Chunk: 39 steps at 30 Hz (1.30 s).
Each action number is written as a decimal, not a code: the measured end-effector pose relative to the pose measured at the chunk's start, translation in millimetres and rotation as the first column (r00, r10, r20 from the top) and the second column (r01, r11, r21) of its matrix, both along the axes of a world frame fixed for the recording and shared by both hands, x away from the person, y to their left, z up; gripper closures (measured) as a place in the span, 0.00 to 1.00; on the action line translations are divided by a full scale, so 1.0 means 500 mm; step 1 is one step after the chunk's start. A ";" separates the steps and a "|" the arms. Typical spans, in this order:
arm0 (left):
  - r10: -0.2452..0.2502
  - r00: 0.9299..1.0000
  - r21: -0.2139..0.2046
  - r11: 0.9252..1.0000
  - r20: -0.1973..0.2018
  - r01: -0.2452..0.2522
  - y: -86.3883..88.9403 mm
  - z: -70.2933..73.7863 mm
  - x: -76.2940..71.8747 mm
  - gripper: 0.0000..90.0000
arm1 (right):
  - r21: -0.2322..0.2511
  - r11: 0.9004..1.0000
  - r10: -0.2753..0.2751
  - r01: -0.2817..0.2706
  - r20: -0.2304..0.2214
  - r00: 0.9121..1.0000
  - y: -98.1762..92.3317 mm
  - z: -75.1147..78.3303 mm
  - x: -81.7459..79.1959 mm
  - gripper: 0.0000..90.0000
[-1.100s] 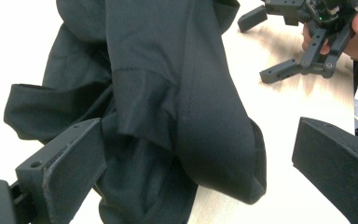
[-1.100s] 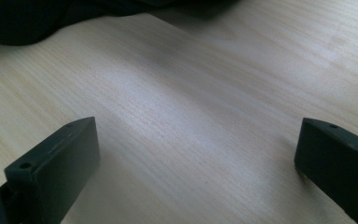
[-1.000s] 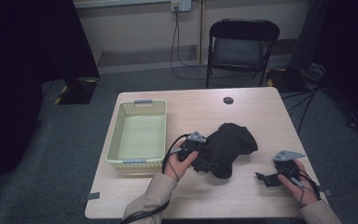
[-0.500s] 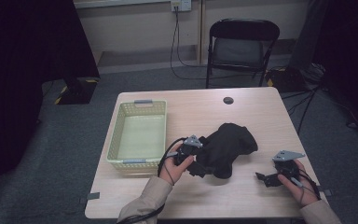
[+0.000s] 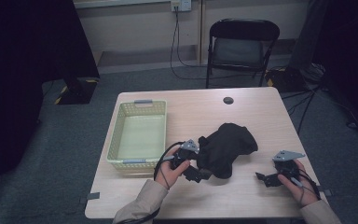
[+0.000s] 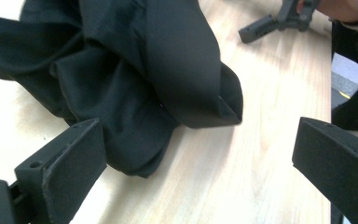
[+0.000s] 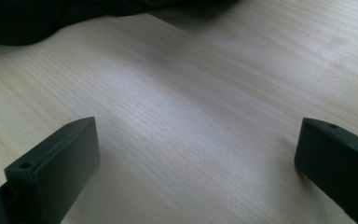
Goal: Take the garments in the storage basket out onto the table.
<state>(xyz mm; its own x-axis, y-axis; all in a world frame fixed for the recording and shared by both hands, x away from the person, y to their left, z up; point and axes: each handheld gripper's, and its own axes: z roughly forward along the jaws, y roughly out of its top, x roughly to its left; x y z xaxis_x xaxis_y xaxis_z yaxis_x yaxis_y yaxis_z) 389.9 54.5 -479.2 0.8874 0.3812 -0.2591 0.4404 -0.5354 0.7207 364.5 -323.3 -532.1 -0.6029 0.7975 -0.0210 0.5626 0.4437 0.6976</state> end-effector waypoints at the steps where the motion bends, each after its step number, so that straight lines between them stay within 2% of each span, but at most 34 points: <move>1: 0.001 1.000 0.003 1.000 0.000 -0.001 0.001 -0.001 -0.002 0.02 | 0.000 1.000 0.000 0.000 0.000 1.000 0.000 0.000 0.000 0.00; 9: -0.007 1.000 0.029 1.000 -0.005 0.007 0.025 -0.010 -0.008 0.02 | 0.000 1.000 0.000 0.000 0.000 1.000 0.000 0.000 0.000 0.00; 24: -0.014 1.000 0.043 0.999 -0.027 0.015 0.056 -0.025 -0.025 0.03 | 0.000 1.000 0.000 0.000 0.000 1.000 0.000 0.000 0.000 0.00; 34: -0.001 1.000 0.052 0.999 -0.023 0.002 0.080 -0.028 -0.032 0.03 | 0.000 1.000 0.000 0.000 0.000 1.000 0.000 0.000 0.000 0.00; 39: -0.004 1.000 0.071 0.997 -0.021 0.006 0.090 -0.034 -0.038 0.03 | 0.000 1.000 0.000 0.000 0.000 1.000 0.000 0.000 0.000 0.00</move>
